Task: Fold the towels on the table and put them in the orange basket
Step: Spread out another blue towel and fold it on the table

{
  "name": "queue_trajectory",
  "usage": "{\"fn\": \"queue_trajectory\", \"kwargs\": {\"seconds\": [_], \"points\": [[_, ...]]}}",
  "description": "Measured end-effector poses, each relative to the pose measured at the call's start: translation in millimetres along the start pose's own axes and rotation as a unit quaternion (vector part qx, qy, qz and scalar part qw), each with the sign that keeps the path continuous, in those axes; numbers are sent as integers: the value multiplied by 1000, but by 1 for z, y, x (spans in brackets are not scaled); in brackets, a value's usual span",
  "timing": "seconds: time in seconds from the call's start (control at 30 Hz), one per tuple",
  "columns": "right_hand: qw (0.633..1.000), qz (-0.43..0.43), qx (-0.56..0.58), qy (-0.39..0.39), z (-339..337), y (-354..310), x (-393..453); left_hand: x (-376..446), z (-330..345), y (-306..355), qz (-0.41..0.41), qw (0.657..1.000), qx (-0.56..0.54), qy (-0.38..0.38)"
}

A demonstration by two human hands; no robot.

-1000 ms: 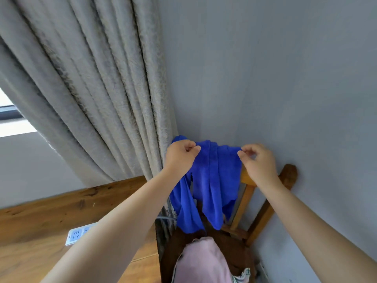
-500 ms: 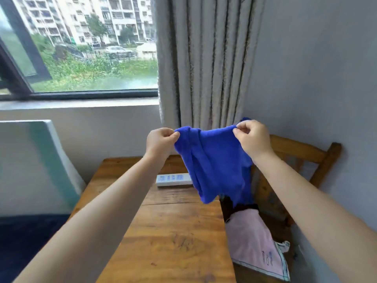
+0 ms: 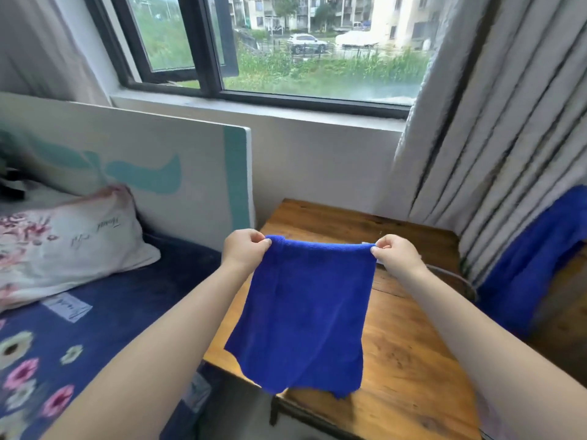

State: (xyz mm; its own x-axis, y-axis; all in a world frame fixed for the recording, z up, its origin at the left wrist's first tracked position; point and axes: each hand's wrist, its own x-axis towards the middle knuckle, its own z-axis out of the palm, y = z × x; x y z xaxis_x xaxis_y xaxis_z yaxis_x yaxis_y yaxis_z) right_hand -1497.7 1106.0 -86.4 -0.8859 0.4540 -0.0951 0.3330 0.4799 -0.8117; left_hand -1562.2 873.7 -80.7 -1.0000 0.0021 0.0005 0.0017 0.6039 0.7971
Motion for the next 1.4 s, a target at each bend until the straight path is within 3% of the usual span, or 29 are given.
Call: {"fn": "queue_trajectory", "kwargs": {"seconds": [0.37, 0.53, 0.73, 0.9, 0.97, 1.03, 1.13, 1.2, 1.3, 1.4], "points": [[995, -79, 20, 60, 56, -23, 105, 119, 7, -17, -12, 997, -75, 20], [998, -54, -29, 24, 98, 4, 124, 151, 20, -71, -86, 995, -48, -3], [986, 35, -133, -95, 174, 68, 101, 175, 44, -165, -182, 971, 130, -89], [962, 88, -216, -143, 222, 99, 65, 174, 54, -227, -197, 913, 259, -245], [961, 98, -220, -137, 239, 102, 51, 172, 54, -245, -198, 889, 289, -296], [969, 113, -208, -76, 251, 96, 45, 171, 54, -256, -190, 884, 282, -321], [972, 24, -203, 119, 274, 74, 49, 177, 56, -265, -158, 912, 212, -313], [960, -69, -206, 175, 296, 53, 51, 180, 56, -267, -131, 926, 161, -317], [940, -163, -288, 85, 343, 41, 39, 182, 52, -274, -98, 931, 118, -332], [937, -154, -313, -23, 360, 53, 15, 180, 49, -285, -102, 931, 115, -332]]}}
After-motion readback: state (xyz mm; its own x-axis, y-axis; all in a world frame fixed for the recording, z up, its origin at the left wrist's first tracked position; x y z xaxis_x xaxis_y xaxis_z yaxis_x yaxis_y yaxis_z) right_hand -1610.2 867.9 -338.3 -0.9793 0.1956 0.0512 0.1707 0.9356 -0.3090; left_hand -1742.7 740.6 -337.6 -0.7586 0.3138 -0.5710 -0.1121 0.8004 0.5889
